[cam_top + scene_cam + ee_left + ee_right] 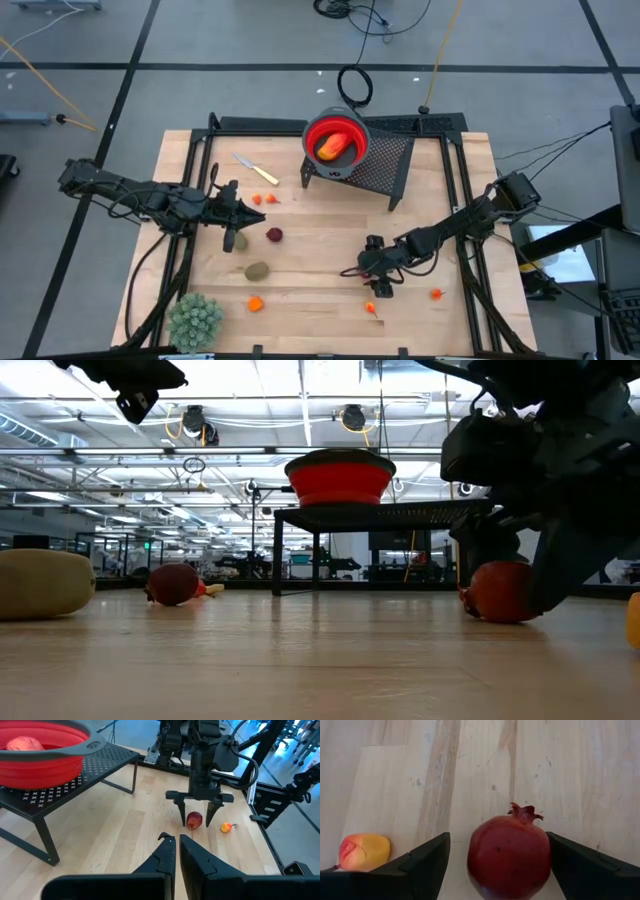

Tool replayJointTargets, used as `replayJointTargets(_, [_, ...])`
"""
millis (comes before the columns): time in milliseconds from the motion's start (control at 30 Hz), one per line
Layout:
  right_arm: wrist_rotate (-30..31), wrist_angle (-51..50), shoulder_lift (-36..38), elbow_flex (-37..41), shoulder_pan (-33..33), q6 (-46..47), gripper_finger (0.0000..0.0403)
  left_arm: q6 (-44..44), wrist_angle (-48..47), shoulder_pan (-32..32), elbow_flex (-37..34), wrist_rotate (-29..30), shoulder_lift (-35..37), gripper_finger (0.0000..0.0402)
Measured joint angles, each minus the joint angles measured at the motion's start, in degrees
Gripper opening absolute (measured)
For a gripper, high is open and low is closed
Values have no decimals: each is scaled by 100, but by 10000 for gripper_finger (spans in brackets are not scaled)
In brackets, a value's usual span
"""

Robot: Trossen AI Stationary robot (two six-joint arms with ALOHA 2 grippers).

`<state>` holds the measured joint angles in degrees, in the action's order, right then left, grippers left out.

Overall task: Pick & Place Fruit
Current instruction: Put the right pomegranate into the strainer bowl on the shelf

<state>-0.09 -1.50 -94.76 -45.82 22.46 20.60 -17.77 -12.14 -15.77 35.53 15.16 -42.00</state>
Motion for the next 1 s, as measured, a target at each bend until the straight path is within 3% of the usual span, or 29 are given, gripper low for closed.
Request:
replayJointTargets(533, [-18, -28, 249, 2, -37, -7, 198, 28, 0, -2, 0, -2, 0, 21])
replayJointTargets(867, [-5, 104, 1550, -2, -351, 256, 198, 111, 0, -2, 0, -2, 0, 21])
replayJointTargets(1000, [34, 681, 2130, -4, -505, 337, 193, 112, -2, -1, 0, -9, 0, 21])
